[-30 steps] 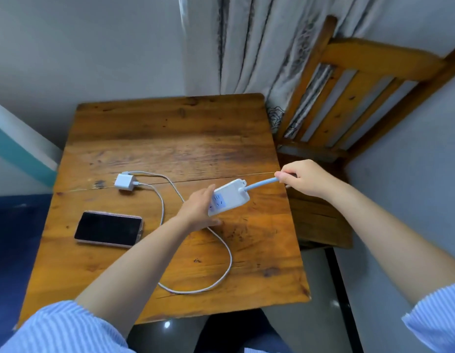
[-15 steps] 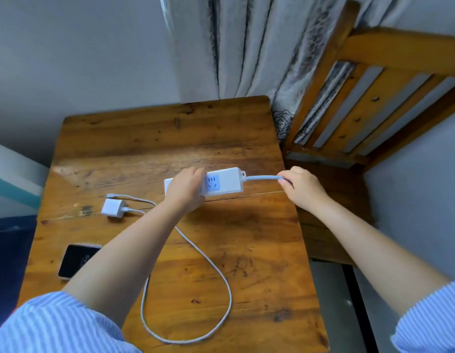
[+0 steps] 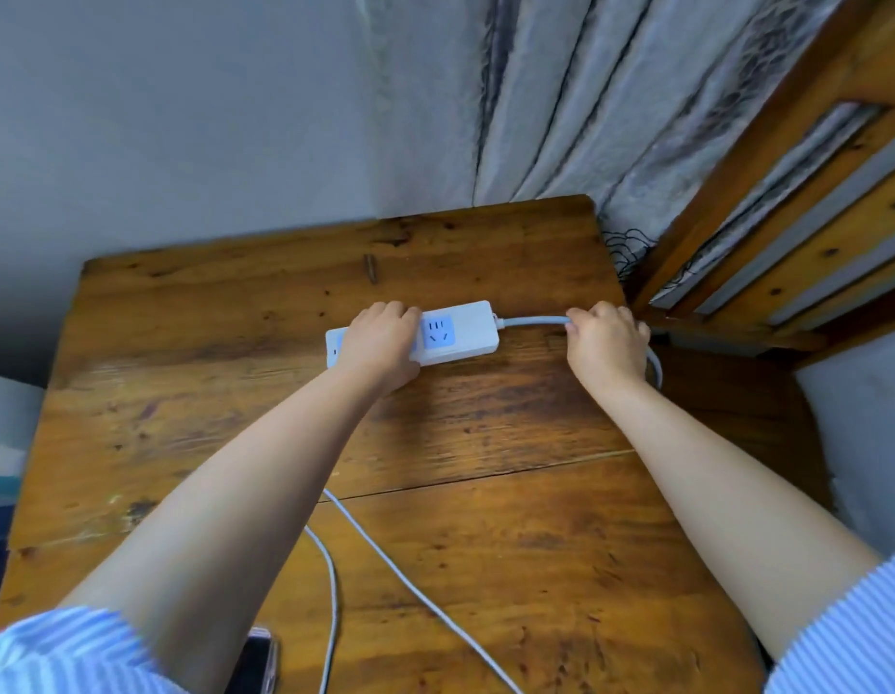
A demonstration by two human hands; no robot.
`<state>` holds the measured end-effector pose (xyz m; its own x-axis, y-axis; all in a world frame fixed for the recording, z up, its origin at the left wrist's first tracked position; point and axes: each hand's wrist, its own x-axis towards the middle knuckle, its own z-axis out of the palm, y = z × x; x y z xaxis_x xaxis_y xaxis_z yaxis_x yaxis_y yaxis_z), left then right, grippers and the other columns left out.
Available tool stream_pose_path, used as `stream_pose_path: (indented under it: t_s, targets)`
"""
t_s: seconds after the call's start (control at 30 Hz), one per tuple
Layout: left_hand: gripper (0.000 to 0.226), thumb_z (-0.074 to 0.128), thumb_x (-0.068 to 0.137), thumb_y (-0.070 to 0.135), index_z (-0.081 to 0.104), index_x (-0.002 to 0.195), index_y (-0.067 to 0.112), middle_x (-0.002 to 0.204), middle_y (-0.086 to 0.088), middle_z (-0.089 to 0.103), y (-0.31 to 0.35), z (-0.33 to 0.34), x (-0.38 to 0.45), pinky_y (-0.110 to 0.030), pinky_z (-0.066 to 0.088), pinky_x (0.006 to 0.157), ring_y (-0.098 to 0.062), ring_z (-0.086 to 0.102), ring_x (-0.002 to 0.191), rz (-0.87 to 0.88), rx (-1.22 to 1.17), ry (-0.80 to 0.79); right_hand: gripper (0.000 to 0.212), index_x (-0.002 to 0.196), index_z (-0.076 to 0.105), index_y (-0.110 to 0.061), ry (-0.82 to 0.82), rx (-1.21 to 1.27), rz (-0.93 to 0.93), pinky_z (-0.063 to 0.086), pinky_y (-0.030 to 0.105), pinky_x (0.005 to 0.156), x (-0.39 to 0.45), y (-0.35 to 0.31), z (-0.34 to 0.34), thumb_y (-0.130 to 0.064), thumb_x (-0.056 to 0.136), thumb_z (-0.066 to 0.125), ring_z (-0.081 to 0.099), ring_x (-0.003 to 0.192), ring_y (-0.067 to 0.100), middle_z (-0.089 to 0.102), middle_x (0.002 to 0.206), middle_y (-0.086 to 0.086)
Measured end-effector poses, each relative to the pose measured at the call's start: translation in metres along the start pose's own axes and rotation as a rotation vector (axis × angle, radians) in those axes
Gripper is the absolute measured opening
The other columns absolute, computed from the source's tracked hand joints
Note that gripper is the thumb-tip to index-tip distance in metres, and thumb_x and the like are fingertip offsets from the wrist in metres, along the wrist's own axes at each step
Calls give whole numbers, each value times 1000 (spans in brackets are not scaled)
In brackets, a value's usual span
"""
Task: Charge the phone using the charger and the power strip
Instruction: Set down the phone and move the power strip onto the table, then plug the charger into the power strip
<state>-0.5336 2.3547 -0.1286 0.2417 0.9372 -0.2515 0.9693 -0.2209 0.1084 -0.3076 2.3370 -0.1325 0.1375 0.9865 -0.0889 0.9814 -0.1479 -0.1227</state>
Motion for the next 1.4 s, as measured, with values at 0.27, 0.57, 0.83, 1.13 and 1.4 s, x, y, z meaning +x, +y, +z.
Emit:
stream_pose_path:
  t_s: [0.27, 0.57, 0.83, 1.13, 1.4]
  targets:
    - [72, 67, 77, 25, 29, 136, 10, 136, -14, 43, -12, 6, -7, -44, 29, 107, -32, 37, 124, 74, -60, 0, 36, 128, 43, -6, 3, -6, -2, 25, 53, 107, -11, -7, 4, -13, 93, 45, 38, 123, 38, 49, 130, 22]
    - [45, 50, 83, 11, 44, 127, 2, 132, -18, 48, -65, 15, -119, -41, 36, 99, -31, 41, 123, -106, -233, 85, 21, 97, 64, 7, 0, 262, -383, 41, 54, 95, -98, -90, 3, 9, 77, 59, 57, 104, 42, 65, 102, 27]
    - [53, 40, 93, 30, 26, 139, 7, 153, -11, 21, -65, 76, -252, -42, 13, 116, -25, 12, 143, -533, -276, 48, 21, 100, 62, 6, -279, 324, -644, 42, 43, 91, -150, -169, 28, 7, 82, 52, 53, 108, 36, 64, 107, 24]
    - [66, 28, 94, 46, 11, 143, 6, 156, -12, 7, -65, 108, -277, -41, 2, 118, -24, -2, 144, -685, -239, -8, 29, 115, 54, -3, -378, 206, -734, 37, 41, 93, -164, -205, 52, -16, 89, 54, 45, 111, 32, 57, 115, 18]
    - [66, 27, 94, 46, 10, 143, 6, 156, -12, 7, -67, 111, -278, -41, 1, 117, -24, -2, 144, -673, -223, -3, 18, 91, 63, 4, -250, 233, -571, 42, 41, 78, -155, -180, 44, -4, 87, 47, 53, 97, 37, 62, 97, 25]
